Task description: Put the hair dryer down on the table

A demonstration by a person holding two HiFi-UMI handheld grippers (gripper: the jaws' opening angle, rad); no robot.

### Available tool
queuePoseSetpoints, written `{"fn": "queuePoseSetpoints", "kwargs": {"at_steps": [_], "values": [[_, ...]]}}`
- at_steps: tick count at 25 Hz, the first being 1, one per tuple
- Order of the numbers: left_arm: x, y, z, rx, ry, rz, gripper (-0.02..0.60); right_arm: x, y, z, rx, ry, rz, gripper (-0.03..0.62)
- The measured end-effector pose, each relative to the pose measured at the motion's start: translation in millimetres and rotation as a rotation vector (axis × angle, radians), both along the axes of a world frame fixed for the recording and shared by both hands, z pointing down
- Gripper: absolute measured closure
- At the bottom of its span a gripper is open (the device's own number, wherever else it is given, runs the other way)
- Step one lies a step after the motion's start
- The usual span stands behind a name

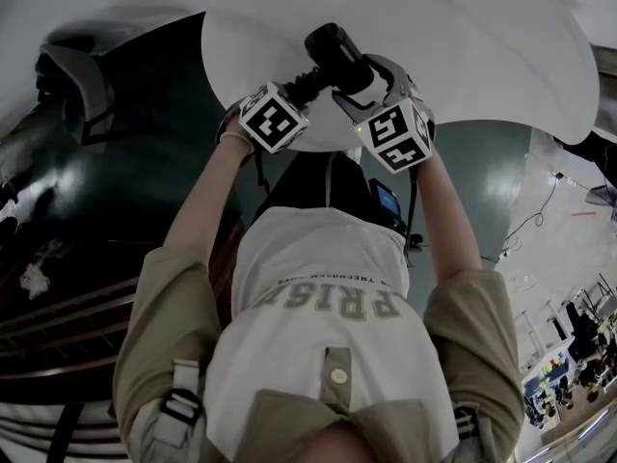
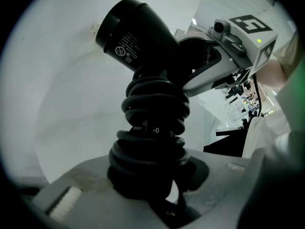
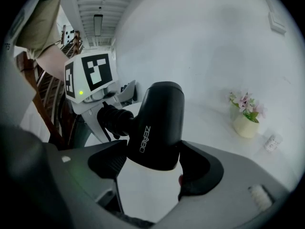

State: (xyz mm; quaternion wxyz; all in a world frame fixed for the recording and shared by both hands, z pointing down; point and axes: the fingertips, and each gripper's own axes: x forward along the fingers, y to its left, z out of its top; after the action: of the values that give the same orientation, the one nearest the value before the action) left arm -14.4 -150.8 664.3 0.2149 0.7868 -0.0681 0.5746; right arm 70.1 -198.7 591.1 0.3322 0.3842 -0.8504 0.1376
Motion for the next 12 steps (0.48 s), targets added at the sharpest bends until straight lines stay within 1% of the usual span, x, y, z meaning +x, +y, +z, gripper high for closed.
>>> {"fn": "queuePoseSetpoints", "kwargs": {"at_steps": [4, 7, 8, 10, 12], "values": [[-1.7, 4.4, 5.1, -0.042, -0.034, 0.005, 0.466, 0.6, -0.6, 7.8, -0.055, -0.021, 0.008, 0.241], [-2.0, -3.1, 1.1, -0.009, -0.066, 0.014, 0.466, -0.6, 1.2, 13.9, -0.101, -0.037, -0.002, 0.241], [-2.8, -2.3, 2.6, -0.017, -0.076, 0.011, 0.466, -0.8, 1.6, 16.9, -0.118, -0.037, -0.006, 0.241], [-6.0, 7.6, 11.0, -0.077, -0.098, -0.003, 0.466, -1.1, 0.9, 23.0, -0.153, -0.036, -0.010, 0.241], [-7.6, 9.6, 15.4, -0.105, -0.115, -0.006, 0.466, -1.3, -1.0, 27.5, -0.188, -0.036, -0.008, 0.241]]}}
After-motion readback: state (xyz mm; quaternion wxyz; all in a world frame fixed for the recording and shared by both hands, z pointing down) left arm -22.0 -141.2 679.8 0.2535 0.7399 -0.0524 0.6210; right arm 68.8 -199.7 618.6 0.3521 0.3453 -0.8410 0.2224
